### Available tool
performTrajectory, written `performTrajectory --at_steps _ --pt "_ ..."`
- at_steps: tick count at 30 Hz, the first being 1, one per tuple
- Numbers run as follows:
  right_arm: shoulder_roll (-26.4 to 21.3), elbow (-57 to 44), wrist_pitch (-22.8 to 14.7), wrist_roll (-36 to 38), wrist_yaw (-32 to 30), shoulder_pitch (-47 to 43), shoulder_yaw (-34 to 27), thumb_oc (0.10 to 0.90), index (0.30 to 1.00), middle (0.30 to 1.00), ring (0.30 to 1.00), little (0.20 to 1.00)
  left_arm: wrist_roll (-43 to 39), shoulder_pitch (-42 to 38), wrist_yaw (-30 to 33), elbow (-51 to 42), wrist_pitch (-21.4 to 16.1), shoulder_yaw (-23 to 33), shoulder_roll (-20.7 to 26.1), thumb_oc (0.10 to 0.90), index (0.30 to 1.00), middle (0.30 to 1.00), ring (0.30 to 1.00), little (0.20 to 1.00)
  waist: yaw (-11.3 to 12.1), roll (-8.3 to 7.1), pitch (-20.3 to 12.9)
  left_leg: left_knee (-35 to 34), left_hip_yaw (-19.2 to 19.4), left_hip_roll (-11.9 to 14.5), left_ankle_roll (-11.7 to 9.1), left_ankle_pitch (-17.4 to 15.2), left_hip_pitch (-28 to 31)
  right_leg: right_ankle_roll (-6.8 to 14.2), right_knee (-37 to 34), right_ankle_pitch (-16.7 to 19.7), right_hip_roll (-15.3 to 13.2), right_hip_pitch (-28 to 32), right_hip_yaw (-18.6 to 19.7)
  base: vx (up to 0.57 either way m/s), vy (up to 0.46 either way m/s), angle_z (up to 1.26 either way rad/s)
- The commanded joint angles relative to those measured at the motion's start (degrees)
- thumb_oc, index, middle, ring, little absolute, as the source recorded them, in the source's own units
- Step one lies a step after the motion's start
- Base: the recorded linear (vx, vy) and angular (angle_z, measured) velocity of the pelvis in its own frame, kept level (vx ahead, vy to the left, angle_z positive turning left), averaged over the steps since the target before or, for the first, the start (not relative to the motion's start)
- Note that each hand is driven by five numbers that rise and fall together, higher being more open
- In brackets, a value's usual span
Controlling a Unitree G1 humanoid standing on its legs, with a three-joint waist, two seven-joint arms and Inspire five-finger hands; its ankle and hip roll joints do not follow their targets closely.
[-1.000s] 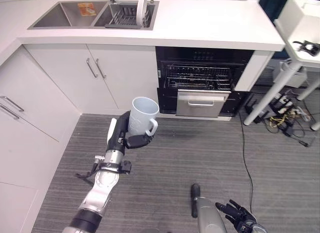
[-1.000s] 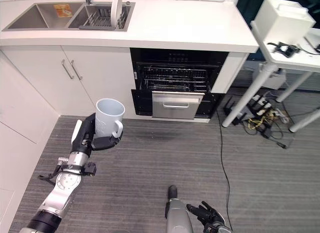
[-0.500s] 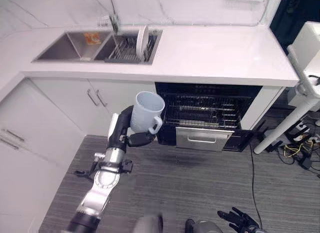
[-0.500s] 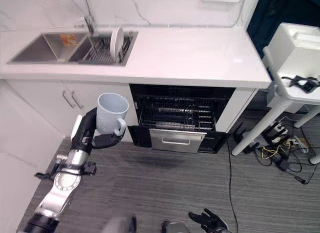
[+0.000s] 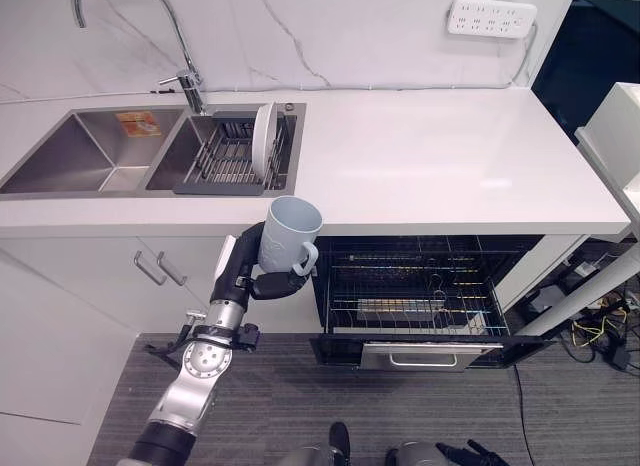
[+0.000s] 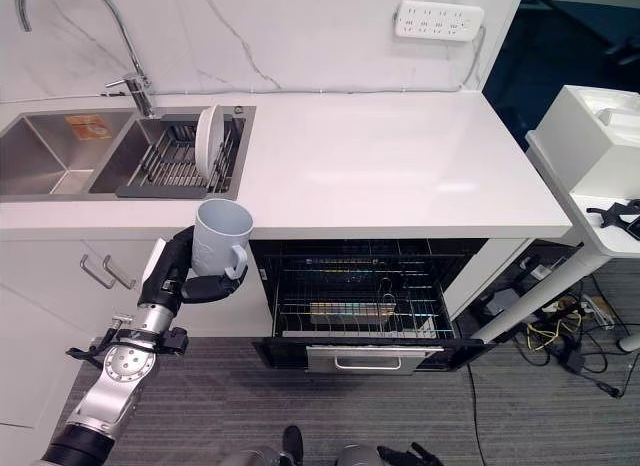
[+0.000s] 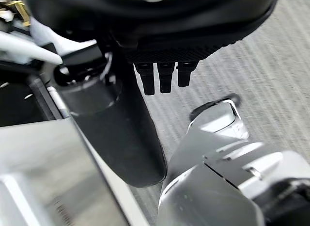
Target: Place the dishes in the dishwasher.
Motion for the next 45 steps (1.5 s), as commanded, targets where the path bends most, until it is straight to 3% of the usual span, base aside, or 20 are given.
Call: performTrajectory --at_steps 1,2,3,4,5,8,10,11,15,19,25,32,45 --pt "-1.7 -1.2 -1.0 -1.1 -0.2 -0.8 1.7 0.8 0.9 0.9 0.9 0.9 0.6 -4.8 2.0 -9.3 -4.8 2.6 1.3 0.4 0.3 0.3 0.3 0.3 0.8 2.44 -0.5 2.8 -1.7 4.4 -5.1 -8.2 1.5 0.5 -12.4 3.9 0.9 4.3 -3.2 -0.02 -0.204 -0.08" --pt "-1.6 -0.9 -0.8 -0.9 -0.3 -1.2 1.7 0.8 0.9 0.9 0.9 0.9 1.1 -4.9 2.5 -9.3 -5.1 2.5 1.2 0.4 0.3 0.3 0.3 0.3 0.9 2.25 -0.4 2.8 -2.0 5.0 -5.6 -8.6 1.9 1.7 -17.7 6.9 -2.1 4.4 -2.6 -0.04 -0.298 -0.22" --pt "-1.6 -0.2 -0.4 -1.3 0.0 -1.8 1.2 0.8 0.9 0.9 0.9 0.9 1.6 -4.7 2.9 -9.3 -5.5 2.5 1.4 0.4 0.3 0.3 0.3 0.3 1.1 1.75 -0.1 2.8 -1.8 5.7 -6.1 -9.3 2.5 2.9 -18.7 9.1 -5.2 3.1 -1.9 -0.04 -0.353 -0.18" --pt "-1.7 0.6 -0.2 -1.8 0.5 -2.3 0.8 0.8 0.9 0.9 0.9 0.9 2.2 -4.3 3.7 -9.2 -6.1 2.6 1.8 0.4 0.3 0.3 0.3 0.3 1.5 1.41 -0.2 2.8 -1.3 6.7 -6.7 -9.6 2.7 3.7 -18.7 8.3 -6.6 2.5 -1.4 -0.04 -0.438 -0.18" --pt "-2.2 1.5 0.2 -4.1 1.8 -2.6 0.8 0.8 0.9 0.9 0.9 0.9 2.7 -3.7 5.1 -9.6 -5.8 2.6 1.9 0.4 0.3 0.3 0.3 0.3 2.1 1.07 -0.6 2.8 -0.5 8.5 -8.0 -9.2 2.5 4.2 -18.7 5.0 -6.9 3.2 -1.8 -0.01 -0.346 0.01" --pt "-2.4 2.3 0.8 -5.7 1.8 -3.0 2.0 0.8 0.9 0.9 0.9 0.9 2.4 -2.5 7.1 -10.3 -5.0 2.9 2.0 0.4 0.3 0.3 0.3 0.3 3.2 -0.02 -1.3 2.8 0.8 11.4 -10.1 -7.7 2.3 3.9 -18.7 2.2 -6.7 4.2 -3.3 0.02 -0.369 -0.05" --pt "-3.2 1.9 1.4 -3.5 0.9 -2.3 1.9 0.8 0.9 0.9 0.9 0.9 0.9 -1.3 7.1 -11.6 -3.6 3.5 1.4 0.4 0.3 0.3 0.3 0.3 2.9 -0.27 -1.8 2.8 1.9 14.8 -12.4 -6.1 1.7 2.2 -18.7 0.0 -5.1 5.2 -5.2 0.0 -0.425 -0.02" --pt "-4.0 2.0 1.0 -0.8 0.7 -1.4 0.5 0.8 0.9 0.9 0.9 0.9 0.3 -1.8 6.5 -11.3 -4.4 3.0 0.9 0.4 0.3 0.3 0.3 0.3 2.0 0.06 -1.6 2.8 4.4 17.8 -13.7 -3.9 0.9 0.5 -18.7 -1.1 -4.0 5.9 -7.0 -0.03 -0.289 0.19" --pt "-4.8 1.6 0.5 1.2 0.5 -0.5 -0.9 0.8 0.9 0.9 0.9 0.9 -1.8 -3.3 4.7 -10.4 -5.0 2.6 0.1 0.4 0.3 0.3 0.3 0.3 0.7 0.43 -1.5 2.8 7.9 19.9 -14.6 -2.4 0.0 -0.5 -18.7 -1.7 -4.0 6.4 -9.8 -0.04 -0.128 0.78" --pt "-4.7 1.2 0.1 9.7 0.2 0.5 -2.7 0.8 0.9 0.9 0.9 0.9 -3.0 -4.5 2.2 -9.7 -5.4 1.8 -0.4 0.4 0.3 0.3 0.3 0.3 -0.4 0.6 -1.6 2.8 10.5 20.1 -15.0 -2.4 0.0 -0.2 -18.7 -1.7 -4.6 7.0 -11.3 0.0 -0.028 0.38" --pt "-4.0 -3.0 -3.0 19.5 -1.8 2.7 -7.9 0.8 0.9 0.9 0.9 0.9 -6.7 -5.2 0.0 -9.1 -4.7 0.4 -1.0 0.4 0.3 0.3 0.3 0.3 -2.0 1.05 -2.0 2.8 9.5 18.6 -14.7 -3.2 0.7 0.3 -18.7 -1.1 -4.9 6.6 -9.7 0.03 0.067 0.04" --pt "-2.3 -8.1 -11.2 24.3 -3.2 4.9 -13.5 0.8 0.9 0.9 0.9 0.9 -6.2 -4.7 3.0 -6.8 -5.5 0.6 -1.3 0.4 0.3 0.3 0.3 0.3 -3.1 0.01 -3.1 2.8 8.7 15.7 -13.2 -6.2 2.7 3.0 -18.7 1.4 -7.2 4.5 -6.5 0.03 0.045 -0.19" --pt "-1.0 -41.0 -23.4 27.0 -3.8 8.8 -19.9 0.8 0.9 0.9 0.9 0.9 -2.5 -3.1 5.3 -5.3 -5.3 4.8 -1.9 0.4 0.3 0.3 0.3 0.3 -6.6 -2.54 -3.8 2.8 10.8 14.6 -11.1 -8.3 5.3 4.5 -18.7 2.9 -7.6 3.3 -2.9 0.0 0.003 -0.25"
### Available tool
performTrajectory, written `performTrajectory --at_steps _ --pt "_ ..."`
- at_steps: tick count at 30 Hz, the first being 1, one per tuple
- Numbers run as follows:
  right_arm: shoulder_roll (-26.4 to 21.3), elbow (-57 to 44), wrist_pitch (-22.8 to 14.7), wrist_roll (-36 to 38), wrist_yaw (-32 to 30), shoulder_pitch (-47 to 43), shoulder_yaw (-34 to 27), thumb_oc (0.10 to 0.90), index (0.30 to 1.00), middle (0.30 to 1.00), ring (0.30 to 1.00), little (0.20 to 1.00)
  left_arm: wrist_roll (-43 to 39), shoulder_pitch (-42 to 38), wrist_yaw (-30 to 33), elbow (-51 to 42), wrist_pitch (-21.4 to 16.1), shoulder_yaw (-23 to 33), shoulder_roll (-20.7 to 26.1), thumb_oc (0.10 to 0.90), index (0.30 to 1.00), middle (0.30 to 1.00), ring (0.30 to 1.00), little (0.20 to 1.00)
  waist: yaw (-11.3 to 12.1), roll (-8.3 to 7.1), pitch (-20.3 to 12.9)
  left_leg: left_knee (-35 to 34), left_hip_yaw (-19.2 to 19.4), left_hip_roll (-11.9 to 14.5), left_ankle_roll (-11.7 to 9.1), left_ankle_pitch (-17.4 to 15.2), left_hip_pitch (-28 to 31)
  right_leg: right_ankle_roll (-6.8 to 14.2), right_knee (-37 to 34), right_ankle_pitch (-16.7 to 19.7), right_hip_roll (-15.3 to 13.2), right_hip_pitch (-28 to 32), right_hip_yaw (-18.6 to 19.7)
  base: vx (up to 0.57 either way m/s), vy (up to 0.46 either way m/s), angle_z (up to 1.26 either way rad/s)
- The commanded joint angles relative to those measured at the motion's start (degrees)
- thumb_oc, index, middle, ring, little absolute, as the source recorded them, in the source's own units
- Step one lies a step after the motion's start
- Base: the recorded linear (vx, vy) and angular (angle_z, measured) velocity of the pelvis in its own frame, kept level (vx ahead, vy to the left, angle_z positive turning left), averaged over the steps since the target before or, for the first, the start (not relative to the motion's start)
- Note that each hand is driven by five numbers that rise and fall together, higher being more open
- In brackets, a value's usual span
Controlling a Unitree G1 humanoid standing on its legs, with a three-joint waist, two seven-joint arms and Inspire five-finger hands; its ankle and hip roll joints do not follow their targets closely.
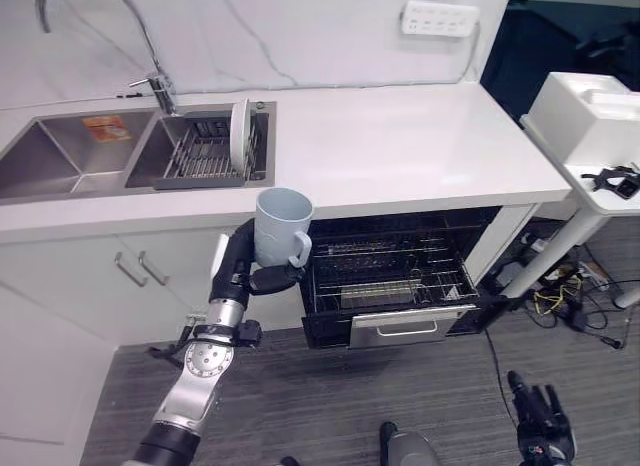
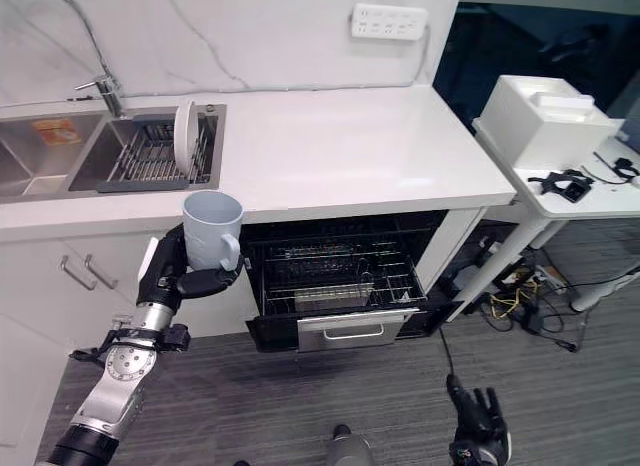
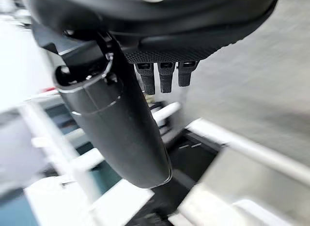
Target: Place the dishes in the dishwasher.
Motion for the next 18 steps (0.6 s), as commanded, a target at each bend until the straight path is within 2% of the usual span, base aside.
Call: performTrajectory --at_steps 1,2,4,6,10,13,18 --pt "-4.1 -7.3 -9.4 -0.1 1.2 -1.8 -4.0 0.8 0.9 0.9 0.9 0.9 2.1 -3.6 3.0 -3.4 -6.6 2.9 0.4 0.4 0.3 0.3 0.3 0.3 -0.4 1.42 -1.7 1.2 -7.2 0.0 1.0 -5.4 0.5 5.5 5.1 -5.2 -2.8 0.6 -1.5 -0.02 0.025 -0.23" --pt "-4.2 -14.5 -11.3 -5.0 0.8 -1.8 -5.2 0.8 0.9 0.9 0.9 0.9 2.8 -3.1 3.7 -3.4 -6.7 3.5 0.1 0.4 0.3 0.3 0.3 0.3 -1.0 1.37 -1.8 1.2 -7.0 -0.2 1.1 -5.6 0.8 5.6 5.1 -5.1 -2.7 0.4 -0.7 -0.02 0.024 -0.2" --pt "-4.6 -19.7 -11.7 -7.8 -0.3 -1.7 -5.5 0.8 0.9 0.9 0.9 0.9 3.4 -2.6 4.2 -3.8 -6.6 3.9 -0.1 0.4 0.3 0.3 0.3 0.3 -1.4 1.37 -1.9 1.2 -6.7 -0.2 1.2 -5.7 1.0 5.7 5.1 -5.0 -2.6 0.3 -0.3 -0.02 0.025 -0.26" --pt "-5.0 -27.8 -14.4 -12.2 -1.6 -1.6 -5.8 0.8 0.9 0.9 0.9 0.9 3.5 -2.1 4.0 -4.2 -6.6 4.2 -0.7 0.4 0.3 0.3 0.3 0.3 -2.2 1.48 -2.1 1.2 -6.0 -0.2 1.2 -5.9 1.3 5.8 5.1 -5.0 -2.4 0.1 0.4 -0.02 0.035 -0.2" --pt "-6.2 -34.5 -17.4 -12.7 -0.1 -2.3 -5.8 0.8 0.9 0.9 0.9 0.9 2.8 -2.2 3.0 -5.4 -5.8 4.0 -1.1 0.4 0.3 0.3 0.3 0.3 -2.6 1.82 -2.3 1.2 -5.3 -0.1 1.2 -6.1 1.6 5.9 5.1 -5.1 -2.3 0.0 0.7 -0.01 0.027 -0.25" --pt "-7.1 -39.7 -16.7 -13.0 1.3 -3.9 -4.5 0.8 0.9 0.9 0.9 0.9 2.9 -2.2 3.3 -6.2 -5.4 3.6 -1.5 0.4 0.3 0.3 0.3 0.3 -2.5 2.27 -2.3 1.2 -4.9 -0.1 1.1 -6.1 1.7 5.8 5.1 -5.3 -2.4 0.0 0.6 0.0 0.027 -0.07" --pt "-8.3 -47.9 -10.1 -13.4 6.0 -6.6 1.2 0.8 0.9 0.9 0.9 0.9 4.7 -1.8 4.5 -8.7 -3.1 3.0 -1.8 0.4 0.3 0.3 0.3 0.3 -1.3 2.9 -2.7 1.2 -5.4 -0.3 0.8 -6.0 1.5 5.5 5.1 -5.7 -2.5 0.3 0.3 0.01 0.01 -0.05"
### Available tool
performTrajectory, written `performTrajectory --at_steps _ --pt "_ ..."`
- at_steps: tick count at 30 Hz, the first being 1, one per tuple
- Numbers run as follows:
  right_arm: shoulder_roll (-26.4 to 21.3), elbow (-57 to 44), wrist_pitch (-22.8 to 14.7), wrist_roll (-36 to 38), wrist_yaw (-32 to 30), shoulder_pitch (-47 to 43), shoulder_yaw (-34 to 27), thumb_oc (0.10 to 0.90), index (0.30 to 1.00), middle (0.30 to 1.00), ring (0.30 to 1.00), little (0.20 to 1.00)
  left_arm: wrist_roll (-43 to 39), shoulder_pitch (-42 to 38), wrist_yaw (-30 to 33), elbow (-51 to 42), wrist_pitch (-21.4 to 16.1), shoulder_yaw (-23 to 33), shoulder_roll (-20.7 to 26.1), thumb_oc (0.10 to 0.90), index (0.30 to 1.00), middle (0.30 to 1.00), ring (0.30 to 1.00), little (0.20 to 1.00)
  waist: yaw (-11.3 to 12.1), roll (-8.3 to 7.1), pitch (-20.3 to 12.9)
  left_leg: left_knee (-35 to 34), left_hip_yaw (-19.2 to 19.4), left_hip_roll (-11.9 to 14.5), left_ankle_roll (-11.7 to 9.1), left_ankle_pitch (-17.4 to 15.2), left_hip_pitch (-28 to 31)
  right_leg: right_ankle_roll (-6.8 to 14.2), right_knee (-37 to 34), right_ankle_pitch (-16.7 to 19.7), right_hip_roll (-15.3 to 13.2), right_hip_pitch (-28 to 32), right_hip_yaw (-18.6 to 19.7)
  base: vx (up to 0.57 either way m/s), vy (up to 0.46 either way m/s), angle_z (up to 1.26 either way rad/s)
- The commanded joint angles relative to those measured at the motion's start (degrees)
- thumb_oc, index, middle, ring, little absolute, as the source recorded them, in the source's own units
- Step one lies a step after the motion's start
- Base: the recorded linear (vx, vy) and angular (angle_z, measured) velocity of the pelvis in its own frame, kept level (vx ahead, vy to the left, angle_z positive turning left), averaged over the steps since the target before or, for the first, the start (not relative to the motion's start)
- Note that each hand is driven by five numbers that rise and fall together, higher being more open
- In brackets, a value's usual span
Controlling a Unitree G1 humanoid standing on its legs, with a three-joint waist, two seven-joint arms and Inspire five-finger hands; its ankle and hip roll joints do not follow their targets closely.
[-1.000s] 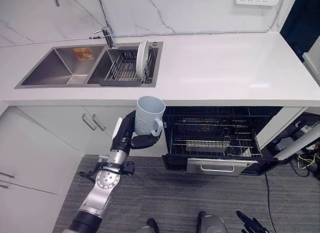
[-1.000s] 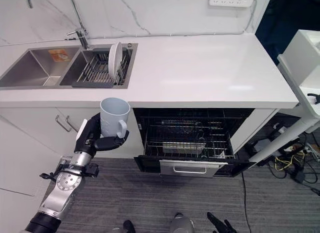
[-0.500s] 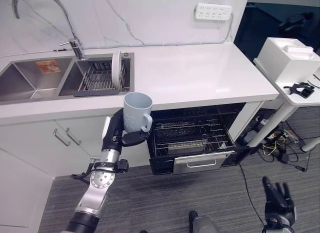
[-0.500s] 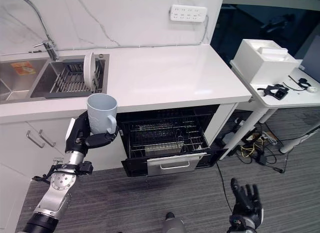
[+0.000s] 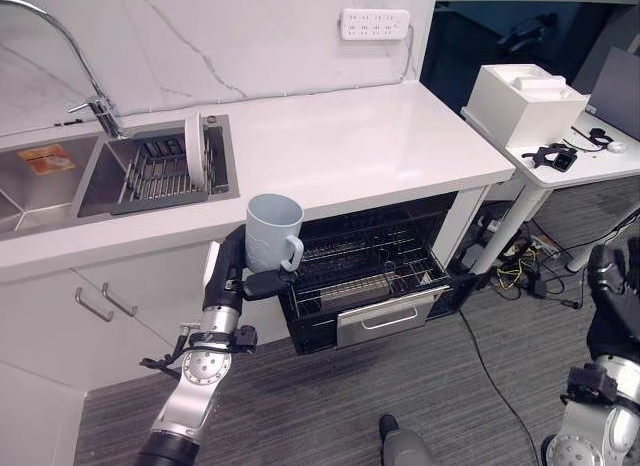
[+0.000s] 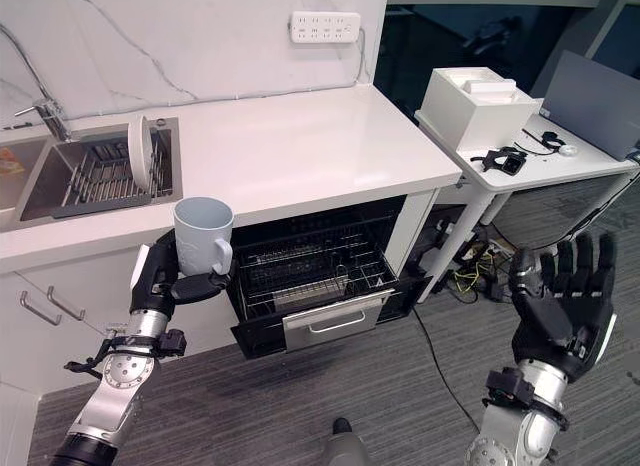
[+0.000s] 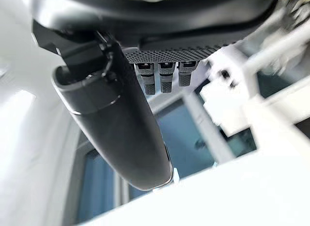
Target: Place the dishes in the dishwasher.
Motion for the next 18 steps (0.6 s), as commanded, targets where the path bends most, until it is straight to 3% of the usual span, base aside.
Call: performTrajectory --at_steps 1,5,8,12,15,18 --pt "-6.7 -6.6 0.3 -3.3 5.9 -5.3 1.1 0.8 0.9 0.9 0.9 0.9 2.4 -4.2 2.2 -8.2 -3.7 2.8 -1.0 0.4 0.3 0.3 0.3 0.3 1.8 2.45 -1.5 -4.0 -9.8 -0.2 -1.4 -2.0 2.3 3.7 8.1 -9.1 -1.4 1.1 -3.6 0.0 0.0 0.0" --pt "-7.9 -12.1 8.0 -4.2 8.8 -9.5 11.2 0.8 0.9 0.9 0.9 0.9 7.0 -3.3 2.0 -11.8 -2.8 1.9 0.0 0.4 0.3 0.3 0.3 0.3 4.8 2.88 -1.7 -4.0 -11.1 -0.2 -1.9 -1.0 1.0 3.1 8.1 -9.7 -2.0 1.5 -5.6 0.0 -0.005 0.16" --pt "-8.6 -12.2 11.6 -2.9 9.9 -12.4 18.0 0.8 0.9 0.9 0.9 0.9 7.0 -3.0 -0.9 -13.4 -2.5 0.5 0.9 0.4 0.3 0.3 0.3 0.3 7.2 2.78 -2.2 -4.0 -12.5 -0.4 -2.2 -0.6 0.1 3.1 8.1 -10.1 -2.7 2.0 -7.5 0.01 -0.027 0.43" --pt "-8.8 -11.6 12.9 -3.6 10.5 -13.6 21.5 0.8 0.9 0.9 0.9 0.9 7.1 -3.6 -3.0 -14.1 -2.6 -0.8 1.2 0.4 0.3 0.3 0.3 0.3 8.3 2.57 -2.4 -4.0 -13.4 -0.6 -2.3 -0.5 -0.3 3.0 8.1 -10.4 -2.9 2.4 -8.3 0.01 -0.028 0.31" --pt "-9.0 -10.2 13.6 -5.0 10.4 -14.7 24.2 0.8 0.9 0.9 0.9 0.9 0.8 -4.5 -14.2 -15.0 -5.7 -3.0 1.3 0.4 0.3 0.3 0.3 0.3 9.2 2.5 -2.7 -4.0 -14.1 -0.6 -2.3 -0.4 -0.7 3.0 8.1 -10.4 -3.1 2.6 -8.9 0.0 -0.018 0.13" --pt "-9.2 -8.5 13.2 -6.1 10.9 -15.9 25.8 0.8 0.9 0.9 0.9 0.9 -2.8 -5.6 -19.7 -15.7 -5.1 -5.2 1.6 0.4 0.3 0.3 0.3 0.3 9.6 2.52 -2.8 -4.0 -14.4 -0.6 -2.4 -0.3 -0.9 3.1 8.1 -10.4 -3.2 2.7 -9.2 -0.01 -0.01 0.05"
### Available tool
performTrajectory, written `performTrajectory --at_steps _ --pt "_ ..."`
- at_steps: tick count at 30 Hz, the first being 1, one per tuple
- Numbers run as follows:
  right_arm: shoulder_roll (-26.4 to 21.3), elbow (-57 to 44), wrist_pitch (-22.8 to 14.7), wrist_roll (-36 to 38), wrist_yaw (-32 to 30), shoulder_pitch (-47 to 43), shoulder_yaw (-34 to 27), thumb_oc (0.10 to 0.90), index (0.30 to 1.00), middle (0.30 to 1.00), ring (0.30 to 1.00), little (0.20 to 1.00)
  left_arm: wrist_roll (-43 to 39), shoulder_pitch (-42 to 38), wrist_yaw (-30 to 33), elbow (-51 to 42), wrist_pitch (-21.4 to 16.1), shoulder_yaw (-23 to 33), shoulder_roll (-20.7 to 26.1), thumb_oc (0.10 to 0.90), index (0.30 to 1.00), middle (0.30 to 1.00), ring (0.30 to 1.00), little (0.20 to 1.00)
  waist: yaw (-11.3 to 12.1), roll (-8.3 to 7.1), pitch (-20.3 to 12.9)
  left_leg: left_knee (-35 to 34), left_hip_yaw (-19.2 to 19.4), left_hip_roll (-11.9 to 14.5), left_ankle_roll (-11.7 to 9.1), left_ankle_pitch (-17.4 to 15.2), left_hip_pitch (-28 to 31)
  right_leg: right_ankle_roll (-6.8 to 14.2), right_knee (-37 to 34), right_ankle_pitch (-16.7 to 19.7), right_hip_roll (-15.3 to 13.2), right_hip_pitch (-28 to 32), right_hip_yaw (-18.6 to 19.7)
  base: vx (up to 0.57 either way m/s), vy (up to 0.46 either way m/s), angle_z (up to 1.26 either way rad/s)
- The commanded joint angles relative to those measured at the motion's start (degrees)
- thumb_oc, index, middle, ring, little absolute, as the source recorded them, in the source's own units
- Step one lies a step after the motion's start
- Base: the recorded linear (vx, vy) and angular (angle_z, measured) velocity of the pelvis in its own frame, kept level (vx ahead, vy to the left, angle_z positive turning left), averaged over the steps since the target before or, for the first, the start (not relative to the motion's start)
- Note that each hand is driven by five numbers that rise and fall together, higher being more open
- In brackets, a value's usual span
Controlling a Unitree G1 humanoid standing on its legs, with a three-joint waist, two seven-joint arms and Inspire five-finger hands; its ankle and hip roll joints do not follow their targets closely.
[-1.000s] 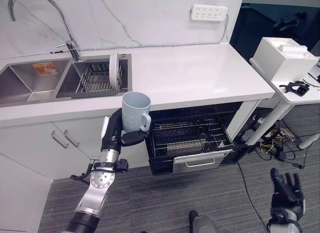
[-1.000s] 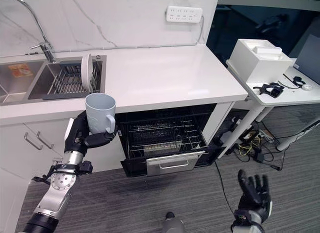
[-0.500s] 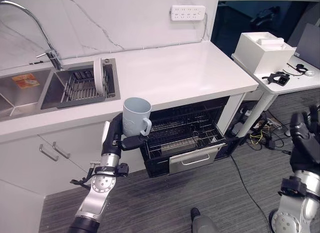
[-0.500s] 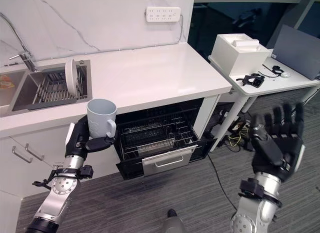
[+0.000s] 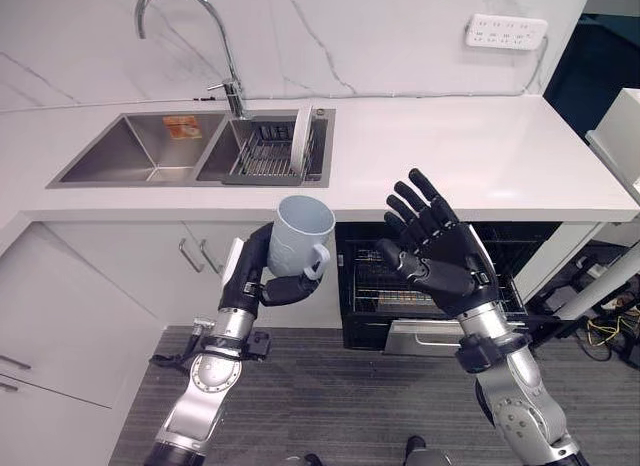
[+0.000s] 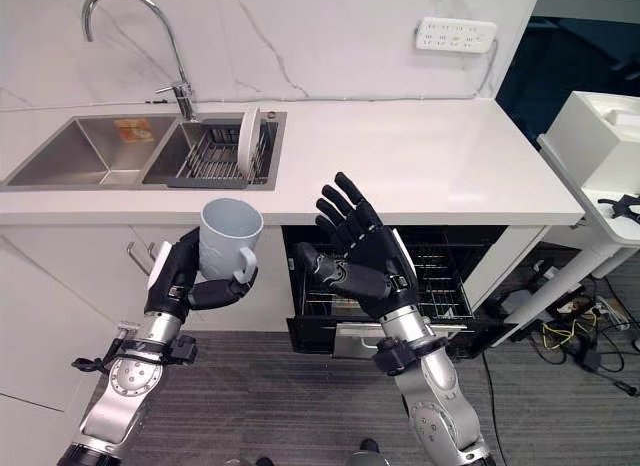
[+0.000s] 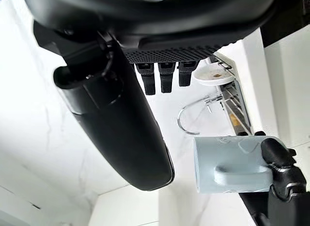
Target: Place the dishes in the dishwasher.
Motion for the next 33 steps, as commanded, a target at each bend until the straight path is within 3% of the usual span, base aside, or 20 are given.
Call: performTrajectory --at_steps 1,9,18,33 --pt "-0.7 -2.5 -5.3 -1.4 2.1 -6.3 -1.9 0.8 0.9 0.9 0.9 0.9 -4.5 -8.0 -7.9 -6.9 -7.1 -2.4 2.3 0.4 0.3 0.3 0.3 0.3 -1.3 -0.23 -1.8 -2.4 -7.7 1.4 -2.8 -2.5 2.1 2.8 5.6 -8.9 -1.0 2.3 -2.4 0.0 0.0 0.0" --pt "-2.1 -0.5 -4.0 0.0 2.3 -8.1 -0.9 0.8 0.9 0.9 0.9 0.9 -5.2 -9.1 -13.9 -6.5 -5.9 -4.6 3.5 0.4 0.3 0.3 0.3 0.3 -0.8 -0.23 -2.3 -2.4 -8.3 1.3 -2.8 -2.4 1.9 2.9 5.6 -8.8 -1.0 2.4 -2.6 -0.01 -0.002 0.01" --pt "-2.3 -0.2 -1.1 1.9 4.1 -8.3 -0.1 0.8 0.9 0.9 0.9 0.9 -2.9 -9.5 -14.9 -6.2 -5.8 -4.9 3.9 0.4 0.3 0.3 0.3 0.3 -0.6 -0.29 -2.4 -2.4 -8.7 1.3 -2.8 -2.4 1.9 3.0 5.6 -8.8 -1.2 2.4 -2.6 -0.01 -0.002 0.06" --pt "-0.8 -2.0 3.7 12.8 9.4 -6.4 2.3 0.8 0.9 0.9 0.9 0.9 -3.5 -8.4 -13.8 -4.4 -5.0 -5.1 3.3 0.4 0.3 0.3 0.3 0.3 -0.8 -0.59 -2.2 -2.4 -9.0 1.3 -2.6 -2.4 1.9 2.9 5.6 -8.9 -1.0 2.4 -2.1 0.0 0.0 0.0"
